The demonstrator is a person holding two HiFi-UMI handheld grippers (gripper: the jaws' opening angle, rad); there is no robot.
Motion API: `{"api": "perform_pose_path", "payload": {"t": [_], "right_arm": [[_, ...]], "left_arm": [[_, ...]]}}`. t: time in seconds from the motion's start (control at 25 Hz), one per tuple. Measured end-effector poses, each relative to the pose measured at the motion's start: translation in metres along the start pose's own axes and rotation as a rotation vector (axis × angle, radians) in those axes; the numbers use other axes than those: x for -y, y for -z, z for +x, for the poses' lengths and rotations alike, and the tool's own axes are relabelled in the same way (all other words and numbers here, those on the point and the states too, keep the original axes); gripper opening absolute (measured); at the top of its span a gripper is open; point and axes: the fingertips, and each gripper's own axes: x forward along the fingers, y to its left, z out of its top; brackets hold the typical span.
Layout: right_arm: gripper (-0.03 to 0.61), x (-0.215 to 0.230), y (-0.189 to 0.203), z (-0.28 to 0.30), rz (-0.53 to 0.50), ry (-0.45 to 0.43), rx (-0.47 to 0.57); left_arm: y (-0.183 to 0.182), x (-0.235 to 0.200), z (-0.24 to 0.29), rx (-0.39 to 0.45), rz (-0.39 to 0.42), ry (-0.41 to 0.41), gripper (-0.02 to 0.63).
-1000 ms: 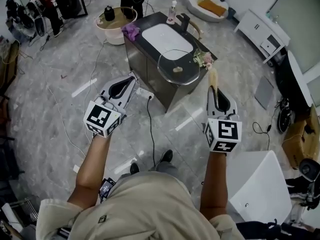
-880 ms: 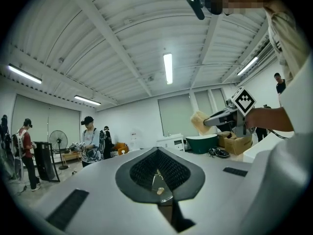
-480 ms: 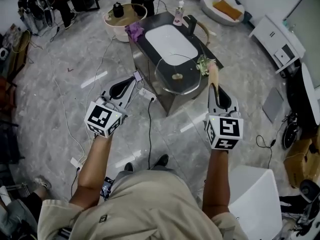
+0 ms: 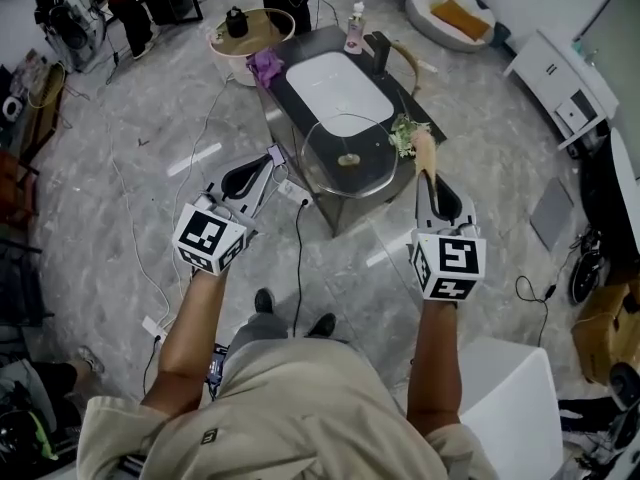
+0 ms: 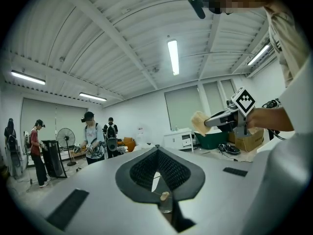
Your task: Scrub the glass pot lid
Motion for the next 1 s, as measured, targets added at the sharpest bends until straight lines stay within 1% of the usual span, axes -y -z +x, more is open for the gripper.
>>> {"api": "perform_pose_path", "payload": {"t": [0.16,0.28,0.48,0.72,1.0], "right_arm": [[0.040,0.006,0.005,0.009,0.007,0.018,-0.019],[0.040,0.011,0.007,0.018,0.003,0.048,-0.035],[0.040,0.022,0.012,0.032,0.017,0.133,-0.078],[0.040,0.028,0.007,0.066,0.029,0.223,-0.113],[0.040,0.023,0.004,0.103,0.041,0.305,-0.135]], "left_arm": [[0.006,-0.009,0.020,-0.003,-0.011,0.024,0.014],[0.011,-0.021,0.045,0.003,-0.020,0.059,0.014],[0.015,-0.036,0.095,0.022,-0.035,0.158,0.014],[0.018,-0.057,0.149,0.039,-0.037,0.281,0.014],[0.032,-0.089,0.190,0.045,-0.045,0.377,0.014]]}}
